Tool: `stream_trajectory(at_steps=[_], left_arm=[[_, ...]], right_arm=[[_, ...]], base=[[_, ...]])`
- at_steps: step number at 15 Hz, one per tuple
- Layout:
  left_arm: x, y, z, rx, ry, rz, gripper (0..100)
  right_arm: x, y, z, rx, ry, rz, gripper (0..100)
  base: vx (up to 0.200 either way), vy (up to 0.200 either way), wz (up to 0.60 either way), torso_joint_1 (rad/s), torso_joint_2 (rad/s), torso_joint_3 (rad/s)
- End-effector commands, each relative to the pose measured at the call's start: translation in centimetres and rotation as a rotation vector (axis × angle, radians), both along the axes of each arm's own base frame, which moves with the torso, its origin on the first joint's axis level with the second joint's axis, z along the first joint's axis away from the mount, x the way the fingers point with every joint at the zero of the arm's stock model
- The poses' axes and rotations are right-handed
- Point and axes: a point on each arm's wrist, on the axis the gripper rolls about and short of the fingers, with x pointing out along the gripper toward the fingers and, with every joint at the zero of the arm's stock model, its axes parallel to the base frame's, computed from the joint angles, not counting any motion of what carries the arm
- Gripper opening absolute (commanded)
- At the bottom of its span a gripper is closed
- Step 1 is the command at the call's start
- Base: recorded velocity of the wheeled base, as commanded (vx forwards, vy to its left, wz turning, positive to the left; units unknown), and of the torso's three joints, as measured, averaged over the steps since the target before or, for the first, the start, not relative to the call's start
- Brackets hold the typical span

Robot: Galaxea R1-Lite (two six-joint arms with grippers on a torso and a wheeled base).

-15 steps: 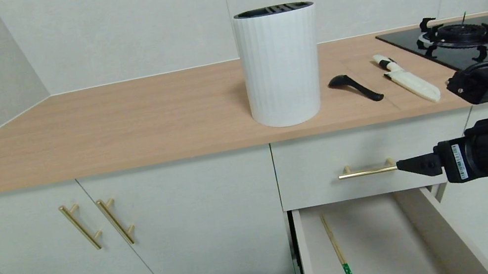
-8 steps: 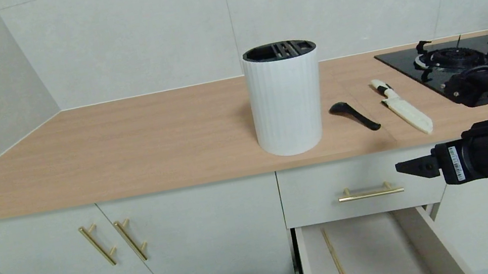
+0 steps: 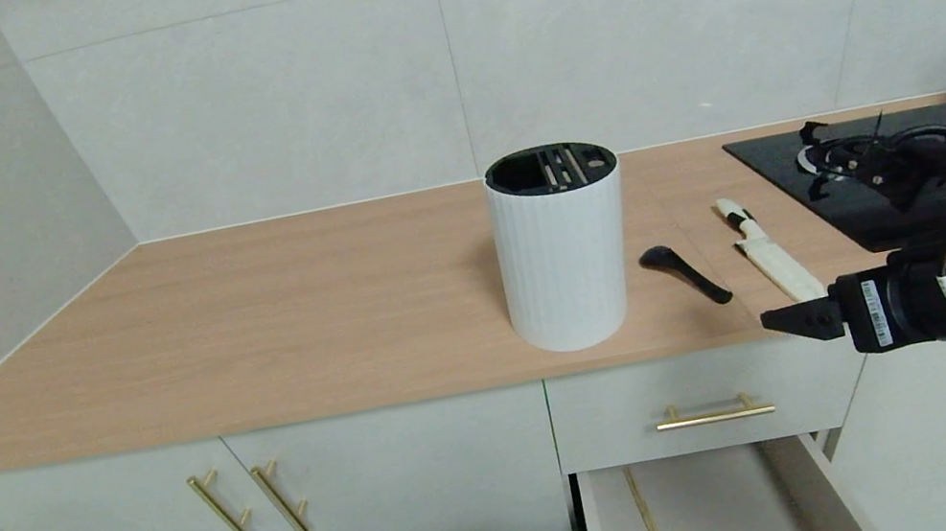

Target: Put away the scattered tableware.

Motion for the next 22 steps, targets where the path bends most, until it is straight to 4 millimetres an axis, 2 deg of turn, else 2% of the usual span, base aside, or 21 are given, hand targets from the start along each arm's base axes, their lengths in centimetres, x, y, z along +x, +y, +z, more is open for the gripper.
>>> stream_trajectory(at_steps=[1,6,8,10,11,18,22], left_arm=[[0.0,0.0,0.0,0.0,0.001,0.001,100],[0.0,0.0,0.0,0.0,0.001,0.001,100],[0.0,0.0,0.0,0.0,0.001,-0.001,100],[0.0,0.0,0.0,0.0,0.001,0.001,100],[0.0,0.0,0.0,0.0,0.001,0.001,100],[0.0,0.0,0.0,0.0,0.001,0.001,100],[0.0,0.0,0.0,0.0,0.001,0.001,100]], right_arm=[[0.8,0.4,-0.4,0.004,-0.012,-0.002,100],[9.0,0.5,-1.1,-0.028,-0.17,0.0,100],[11.7,0.4,-2.1,-0.029,-0.164,0.021,100],[13.3,0.1,-3.4,-0.035,-0.161,0.102,100],[14.7,-0.7,-3.6,-0.055,-0.213,0.143,100],[16.6,-0.9,-8.8,-0.114,-0.129,0.233,100],[17.8,-0.6,-10.0,-0.112,-0.169,0.23,100]], base=[[0.0,0.0,0.0,0.071,-0.14,-0.071],[0.0,0.0,0.0,0.008,-0.02,-0.01],[0.0,0.0,0.0,0.0,0.0,0.0],[0.0,0.0,0.0,0.0,0.0,0.0],[0.0,0.0,0.0,0.0,0.0,0.0],[0.0,0.0,0.0,0.0,0.0,0.0],[0.0,0.0,0.0,0.0,0.0,0.0]])
